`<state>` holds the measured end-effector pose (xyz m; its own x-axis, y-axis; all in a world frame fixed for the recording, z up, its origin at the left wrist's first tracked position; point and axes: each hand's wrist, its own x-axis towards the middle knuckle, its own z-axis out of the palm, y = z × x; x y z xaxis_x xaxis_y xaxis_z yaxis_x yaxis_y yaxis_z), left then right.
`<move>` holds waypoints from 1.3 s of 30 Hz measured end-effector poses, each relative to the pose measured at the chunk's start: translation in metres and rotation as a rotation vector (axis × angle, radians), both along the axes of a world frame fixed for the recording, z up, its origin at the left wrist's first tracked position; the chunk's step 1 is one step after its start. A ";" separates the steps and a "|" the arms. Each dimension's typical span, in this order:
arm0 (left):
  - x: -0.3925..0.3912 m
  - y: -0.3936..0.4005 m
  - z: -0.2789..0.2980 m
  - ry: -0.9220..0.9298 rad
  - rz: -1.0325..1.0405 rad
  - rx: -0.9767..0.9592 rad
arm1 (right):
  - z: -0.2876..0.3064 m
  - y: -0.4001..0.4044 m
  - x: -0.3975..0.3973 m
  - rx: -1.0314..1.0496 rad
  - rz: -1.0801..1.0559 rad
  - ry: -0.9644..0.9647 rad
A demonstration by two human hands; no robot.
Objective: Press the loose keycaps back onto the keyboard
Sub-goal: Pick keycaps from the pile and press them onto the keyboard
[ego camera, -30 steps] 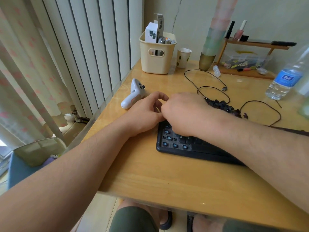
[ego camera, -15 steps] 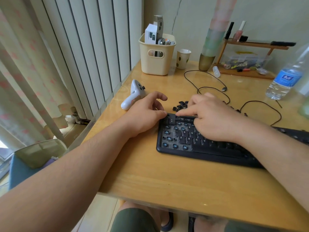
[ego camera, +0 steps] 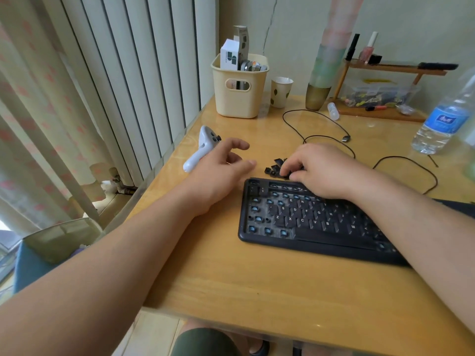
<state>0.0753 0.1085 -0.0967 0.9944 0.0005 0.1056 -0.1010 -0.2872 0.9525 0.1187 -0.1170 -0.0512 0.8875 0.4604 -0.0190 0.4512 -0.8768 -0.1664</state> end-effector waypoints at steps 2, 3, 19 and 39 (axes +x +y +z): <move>0.002 0.004 0.001 0.016 0.010 -0.110 | 0.000 -0.001 0.006 0.011 -0.012 0.015; 0.003 0.006 0.001 0.009 -0.003 -0.104 | 0.001 -0.002 0.008 0.001 -0.014 0.012; 0.001 0.005 -0.001 -0.003 -0.075 -0.039 | -0.005 -0.002 0.025 -0.055 0.107 -0.059; 0.030 -0.032 0.022 -0.149 0.054 0.118 | -0.015 0.001 0.021 0.320 0.080 -0.123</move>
